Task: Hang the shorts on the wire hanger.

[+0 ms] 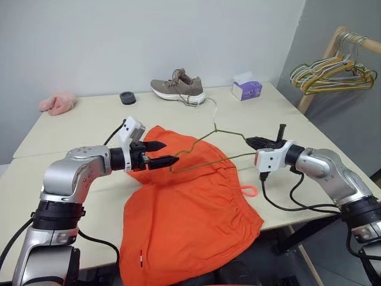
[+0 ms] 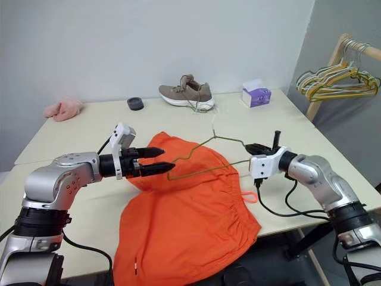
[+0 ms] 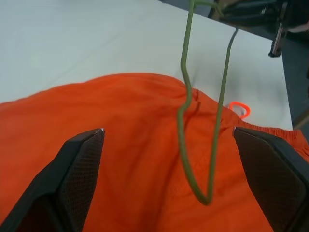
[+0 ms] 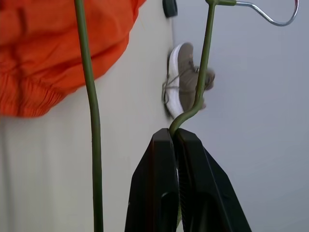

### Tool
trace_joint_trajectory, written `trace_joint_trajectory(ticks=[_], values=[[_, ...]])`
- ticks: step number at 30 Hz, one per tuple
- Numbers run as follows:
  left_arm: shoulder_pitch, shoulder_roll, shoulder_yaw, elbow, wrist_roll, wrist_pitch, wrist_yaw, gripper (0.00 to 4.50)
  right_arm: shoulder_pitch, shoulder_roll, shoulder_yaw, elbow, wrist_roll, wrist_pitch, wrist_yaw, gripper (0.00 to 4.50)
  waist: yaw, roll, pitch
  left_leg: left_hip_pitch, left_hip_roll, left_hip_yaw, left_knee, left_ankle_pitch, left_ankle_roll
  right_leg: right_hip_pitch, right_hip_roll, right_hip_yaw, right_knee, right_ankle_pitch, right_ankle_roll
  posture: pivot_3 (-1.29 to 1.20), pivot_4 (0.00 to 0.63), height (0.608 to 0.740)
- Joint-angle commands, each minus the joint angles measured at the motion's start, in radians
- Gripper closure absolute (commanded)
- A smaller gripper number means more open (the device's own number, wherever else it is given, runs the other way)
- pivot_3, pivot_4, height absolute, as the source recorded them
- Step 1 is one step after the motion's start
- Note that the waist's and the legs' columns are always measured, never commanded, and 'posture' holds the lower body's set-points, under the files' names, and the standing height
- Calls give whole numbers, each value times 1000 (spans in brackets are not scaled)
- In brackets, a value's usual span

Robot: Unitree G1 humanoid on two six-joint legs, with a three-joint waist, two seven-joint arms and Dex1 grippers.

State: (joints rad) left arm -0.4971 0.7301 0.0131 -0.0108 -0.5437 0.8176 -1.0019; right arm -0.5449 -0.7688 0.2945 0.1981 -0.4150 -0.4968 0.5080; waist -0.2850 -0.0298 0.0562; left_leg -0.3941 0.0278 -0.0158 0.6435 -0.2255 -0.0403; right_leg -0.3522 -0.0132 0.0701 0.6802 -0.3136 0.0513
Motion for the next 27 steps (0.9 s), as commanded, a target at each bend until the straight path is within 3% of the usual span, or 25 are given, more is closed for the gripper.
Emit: trace_joint_trajectory(ticks=[1, 9, 13, 24, 27], values=[[23, 27, -30, -56, 6, -8, -41, 0, -45, 9, -11, -26, -4, -51, 6, 4488, -1, 0, 0, 0, 0, 0, 0, 0, 0, 0, 0, 0, 0, 0, 0, -272, 0, 740], [81, 46, -66, -146, -27, 14, -111, 0, -65, 33, -10, -29, 3, -94, 29, 4488, -4, 0, 0, 0, 0, 0, 0, 0, 0, 0, 0, 0, 1, 0, -1, -272, 0, 740], [86, 39, -59, -154, -32, 28, -107, 940, -63, 46, -17, -39, 7, -101, 39, 4500, -6, 0, 0, 1, 0, 0, 1, 0, 0, 0, 0, 0, 1, 0, -1, -267, 0, 740], [107, 53, -76, -174, -19, 22, -135, 4405, -54, 61, -23, -51, 11, -102, 41, 4500, -10, 0, 0, 1, 0, 0, 1, 0, 0, 0, 0, 0, 1, 0, -1, -268, 0, 740], [112, 53, -75, -177, -21, 22, -132, 4463, -46, 65, -17, -64, 23, -100, 58, 4500, -14, 0, 0, 1, 0, -1, 1, 0, 0, 0, 0, 0, 1, 0, -1, -267, 0, 740]])
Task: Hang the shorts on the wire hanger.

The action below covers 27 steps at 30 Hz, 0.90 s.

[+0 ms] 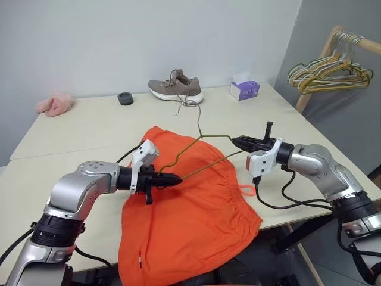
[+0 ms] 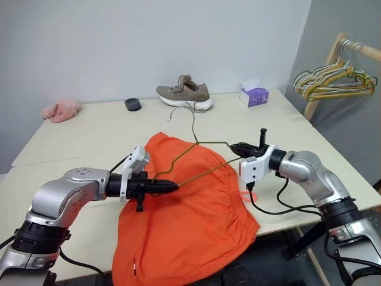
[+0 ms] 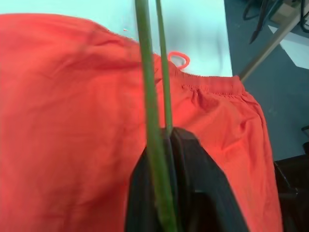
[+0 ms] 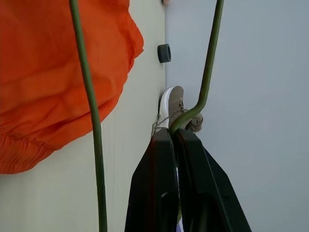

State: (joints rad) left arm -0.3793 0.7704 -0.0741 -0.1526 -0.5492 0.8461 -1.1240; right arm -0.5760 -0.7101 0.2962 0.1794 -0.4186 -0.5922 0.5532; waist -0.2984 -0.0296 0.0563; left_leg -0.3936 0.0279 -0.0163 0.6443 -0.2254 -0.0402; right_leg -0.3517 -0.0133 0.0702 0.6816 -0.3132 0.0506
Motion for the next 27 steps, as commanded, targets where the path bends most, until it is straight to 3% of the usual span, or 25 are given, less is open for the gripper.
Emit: trace_joint_trajectory(ticks=[1, 5, 6, 11, 18, 19, 27], values=[[-4, 12, 12, -35, -15, -8, -7, 4463, -7, 5, -15, -55, 34, -7, 22, 4500, -2, 0, 0, 0, 0, 0, 0, 0, 0, 0, 0, 0, 0, 0, 0, -267, 0, 740], [5, 12, 10, -38, -6, -19, 1, 4463, 31, 8, -16, -100, 95, 0, 65, 4500, -3, 0, 0, 0, 0, 0, 0, 0, 0, 0, 0, 0, 0, 0, 0, -268, 0, 740], [6, 13, 9, -39, -1, -25, 3, 4490, 39, 8, -17, -113, 117, 5, 79, 4249, -3, 0, 0, 0, 0, 0, 0, 0, 0, 0, 0, 0, 0, 0, 0, -268, 0, 740], [16, 21, -11, -46, 43, -77, 3, 4500, 86, -7, -31, -200, 286, 139, 215, 2689, -4, 0, 0, 0, 0, 0, 0, 0, 0, 1, 0, 0, 0, 0, 0, -272, 0, 740], [14, 44, -63, -25, 167, -231, -1, 4500, 158, -86, -130, -395, 571, 603, 396, 179, -3, 0, 0, 0, 0, -1, 0, 0, 0, 1, 0, -1, 0, 0, 0, -284, 0, 740], [13, 49, -71, -20, 187, -253, -4, 4500, 162, -99, -143, -417, 594, 653, 408, 15, -3, 0, 0, 0, 0, -1, 1, 0, 0, 1, 0, -1, 0, 0, 0, -288, 0, 740], [7, 61, -120, -7, 275, -367, -37, 4500, 158, -205, -190, -570, 729, 1024, 471, 15, -5, 0, 0, 0, 0, 0, 0, 0, 0, 0, -1, -1, 0, 0, 0, -308, 0, 740]])
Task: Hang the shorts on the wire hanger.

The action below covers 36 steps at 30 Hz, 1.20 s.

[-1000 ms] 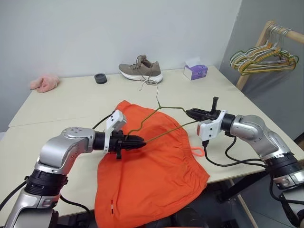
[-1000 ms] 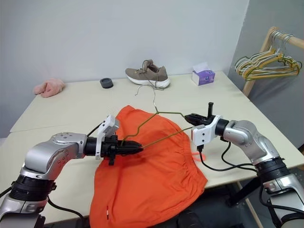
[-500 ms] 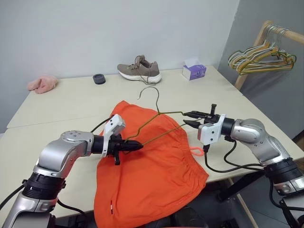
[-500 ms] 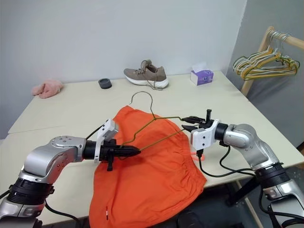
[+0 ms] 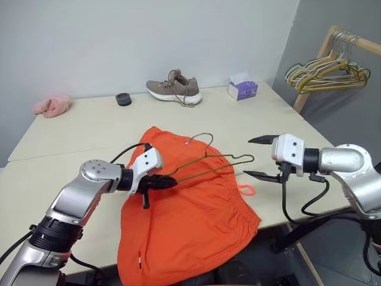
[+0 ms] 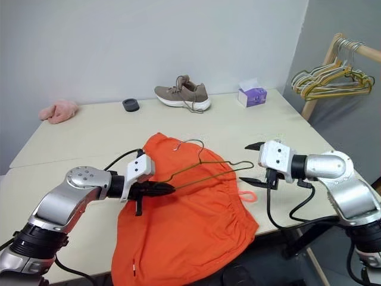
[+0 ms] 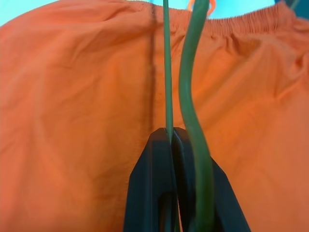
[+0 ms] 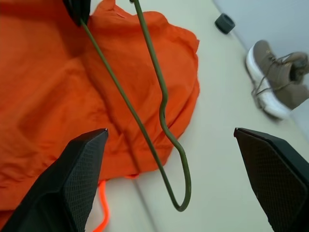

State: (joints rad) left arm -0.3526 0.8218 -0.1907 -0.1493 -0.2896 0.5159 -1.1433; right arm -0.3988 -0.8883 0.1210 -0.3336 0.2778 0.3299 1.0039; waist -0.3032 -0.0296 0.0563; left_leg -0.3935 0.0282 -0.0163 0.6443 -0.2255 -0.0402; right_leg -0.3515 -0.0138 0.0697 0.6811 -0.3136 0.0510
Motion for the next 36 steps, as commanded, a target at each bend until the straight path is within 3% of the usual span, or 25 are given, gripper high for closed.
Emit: trace_joint_trajectory(ticks=[1, 12, 15, 25, 33, 36], values=[[-22, 8, -5, -12, 16, -39, -22, 4500, -26, -32, -6, -64, 33, 130, 23, 15, -1, 0, 0, 0, 0, 0, 0, 0, 0, 0, 0, 0, 0, 0, 0, -308, 0, 740], [-38, 6, -19, -34, 32, -55, -63, 4500, -164, 29, 249, 77, -130, 218, 85, 15, -7, 0, 0, -2, 0, 1, 0, 0, 0, -2, 0, 0, 0, 0, 0, -302, 0, 740], [-33, 7, -17, -40, 33, -54, -67, 4500, -183, 37, 277, 111, -148, 226, 116, 590, -6, 1, 0, -3, 0, 0, 0, 0, 0, -2, 0, 0, -1, 0, 0, -297, 0, 740], [-20, 9, -20, -53, 39, -55, -72, 4500, -200, 43, 300, 102, -149, 286, 185, 4316, -6, 1, 0, -3, 0, 0, 0, 0, 0, -2, 0, -1, 0, 0, 0, -298, 0, 740], [-17, -16, -11, -56, 3, -38, -81, 4500, -181, 44, 288, 63, -141, 316, 196, 4459, -6, 1, 0, -3, 0, 0, 0, 0, 0, -2, 0, -1, 0, 0, 0, -302, 0, 740], [-20, -36, 11, -43, -1, -48, -57, 3793, -164, 28, 270, 51, -130, 318, 200, 4500, -6, 1, 0, -3, 0, 0, 0, 0, 0, -2, 0, -1, 0, 0, 0, -302, 0, 740]])
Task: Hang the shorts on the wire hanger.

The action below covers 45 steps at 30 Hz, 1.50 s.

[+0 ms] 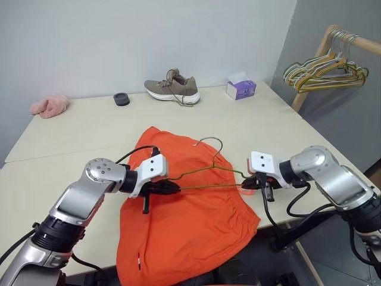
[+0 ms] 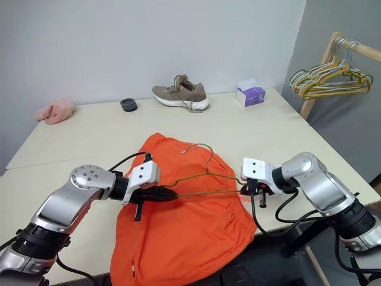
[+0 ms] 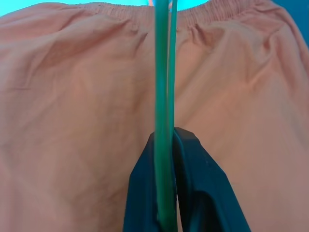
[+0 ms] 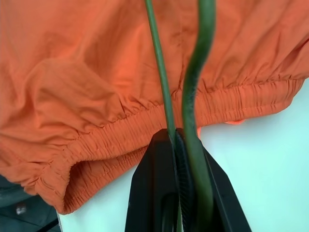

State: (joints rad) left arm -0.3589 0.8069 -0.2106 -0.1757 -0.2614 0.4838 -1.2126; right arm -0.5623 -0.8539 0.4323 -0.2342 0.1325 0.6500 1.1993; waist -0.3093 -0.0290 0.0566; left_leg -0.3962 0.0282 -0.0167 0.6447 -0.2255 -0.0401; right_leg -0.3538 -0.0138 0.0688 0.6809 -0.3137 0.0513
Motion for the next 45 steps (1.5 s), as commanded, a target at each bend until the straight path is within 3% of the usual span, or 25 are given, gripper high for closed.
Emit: trace_joint_trajectory(ticks=[1, 10, 14, 20, 26, 30, 37, 45], values=[[-13, -24, 35, -13, -31, -17, 13, 3509, 4, -11, -46, -51, 18, -3, 5, 4500, 0, 0, 0, 0, 0, 0, 0, 0, 0, 0, 0, 0, 0, 0, 0, -302, 0, 740], [-1, -60, 148, 66, -62, -48, 88, 851, 116, -91, -156, -127, 83, 44, 3, 4500, 0, 0, 0, 0, 0, 0, 0, 0, 0, 0, 0, 0, 0, 0, 0, -318, 0, 740], [14, -53, 185, 95, -73, -60, 94, 851, 186, -107, -227, -161, 123, 98, -29, 4500, -4, 0, 0, 0, 0, 0, 0, 0, 0, 0, 0, 0, 0, 0, 0, -334, 0, 740], [24, -61, 223, 134, -80, -56, 110, 851, 358, -114, -432, -213, 217, 237, -121, 4500, -7, -1, -1, 0, 0, 0, 0, 0, 0, 0, 0, 0, 0, 0, 0, -360, 0, 740], [40, -71, 205, 135, -78, -57, 93, 851, 613, -95, -671, -242, 280, 357, -207, 4500, -16, -2, -1, 0, 0, 0, 0, 0, 0, 1, 0, -1, 0, 0, 0, -395, 0, 740], [29, -70, 200, 154, -70, -62, 82, 851, 729, -90, -755, -245, 294, 369, -235, 4500, -34, -2, -2, 0, 0, 1, 0, 0, 0, 1, 0, 0, 0, 0, 0, -410, 0, 740], [8, -67, 186, 184, -53, -80, 69, 851, 802, -91, -752, -262, 319, 359, -253, 4500, -75, -2, -2, 0, 0, 1, -2, 0, 0, 1, 0, 0, -1, -1, 0, -415, 0, 740], [23, -65, 176, 177, -38, -98, 72, 851, 718, -104, -639, -278, 369, 405, -259, 4500, -89, -3, -2, 0, 1, 1, -2, 0, 0, 1, 1, 0, -1, -1, 1, -394, 0, 740]])
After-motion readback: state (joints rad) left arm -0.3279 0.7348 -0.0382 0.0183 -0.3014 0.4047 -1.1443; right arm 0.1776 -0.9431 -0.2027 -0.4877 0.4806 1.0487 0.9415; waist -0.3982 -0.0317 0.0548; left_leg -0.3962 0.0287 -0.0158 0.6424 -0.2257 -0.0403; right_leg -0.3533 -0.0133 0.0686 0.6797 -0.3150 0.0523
